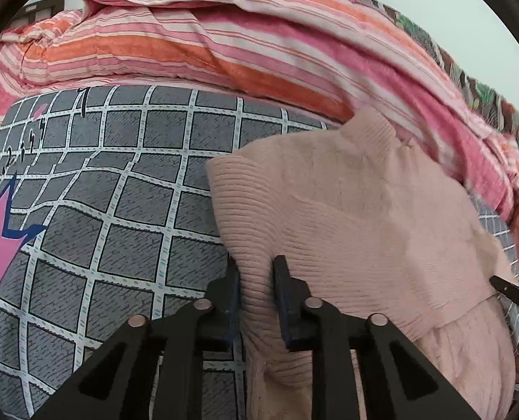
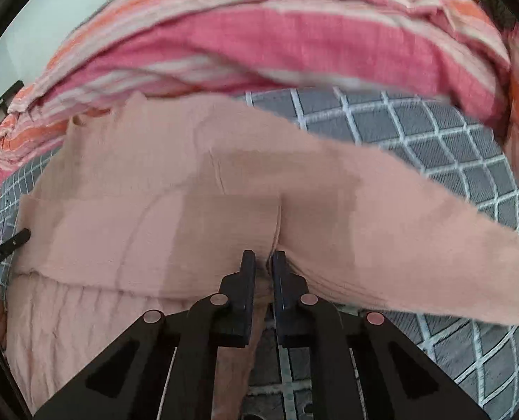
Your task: Fold small clothes
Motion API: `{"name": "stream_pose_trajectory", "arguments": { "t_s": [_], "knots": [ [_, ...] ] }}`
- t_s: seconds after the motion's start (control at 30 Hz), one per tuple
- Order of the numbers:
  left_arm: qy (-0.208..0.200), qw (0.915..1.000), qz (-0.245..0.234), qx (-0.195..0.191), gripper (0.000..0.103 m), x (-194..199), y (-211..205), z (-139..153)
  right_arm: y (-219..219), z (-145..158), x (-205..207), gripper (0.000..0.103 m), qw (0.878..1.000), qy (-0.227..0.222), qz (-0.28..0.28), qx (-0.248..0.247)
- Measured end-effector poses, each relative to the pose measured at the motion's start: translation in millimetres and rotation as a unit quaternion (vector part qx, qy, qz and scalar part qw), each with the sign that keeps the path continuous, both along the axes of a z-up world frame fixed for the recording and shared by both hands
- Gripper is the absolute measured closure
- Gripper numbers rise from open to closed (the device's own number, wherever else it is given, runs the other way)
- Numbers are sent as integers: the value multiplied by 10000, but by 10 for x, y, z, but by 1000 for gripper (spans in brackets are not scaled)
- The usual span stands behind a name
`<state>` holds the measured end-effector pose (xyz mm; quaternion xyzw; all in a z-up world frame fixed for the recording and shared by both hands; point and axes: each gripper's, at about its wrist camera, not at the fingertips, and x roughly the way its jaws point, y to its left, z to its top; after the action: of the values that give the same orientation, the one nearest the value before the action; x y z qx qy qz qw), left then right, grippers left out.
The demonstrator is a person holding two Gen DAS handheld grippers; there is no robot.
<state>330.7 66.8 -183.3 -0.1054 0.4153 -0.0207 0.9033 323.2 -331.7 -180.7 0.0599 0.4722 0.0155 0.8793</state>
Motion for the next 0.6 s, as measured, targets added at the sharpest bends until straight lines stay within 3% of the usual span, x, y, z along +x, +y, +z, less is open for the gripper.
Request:
{"name": "stream_pose_trajectory", "arguments": {
  "t_s": [0.1,0.13,0.2,0.27,0.37,0.47,0.6],
  "knots": [
    [-8,9999,-82,150,71,-52,-43,79,-80,129,-165,92,9999,-126,-69,27],
    [-37,9997,-145,175,70,-86,-63,105,-160,194,-249,87,9996,-223,-158,91],
    [-95,9992,-285,249,58,-182,-97,147,-350,307,-430,73,9984,-403,-389,119],
    [-160,9988,-341,305,48,-292,-90,171,-634,396,-612,51,9956,-550,-754,42],
    [-293,9983,-383,333,45,-508,-24,167,-990,443,-820,39,9884,-739,-1320,-105],
    [-346,9982,-352,342,43,-605,24,148,-1430,425,-1084,33,9811,-746,-1783,-39],
    [-278,9988,-289,267,42,-569,40,54,-1914,254,-1363,33,9719,-593,-2239,411]
  ]
}}
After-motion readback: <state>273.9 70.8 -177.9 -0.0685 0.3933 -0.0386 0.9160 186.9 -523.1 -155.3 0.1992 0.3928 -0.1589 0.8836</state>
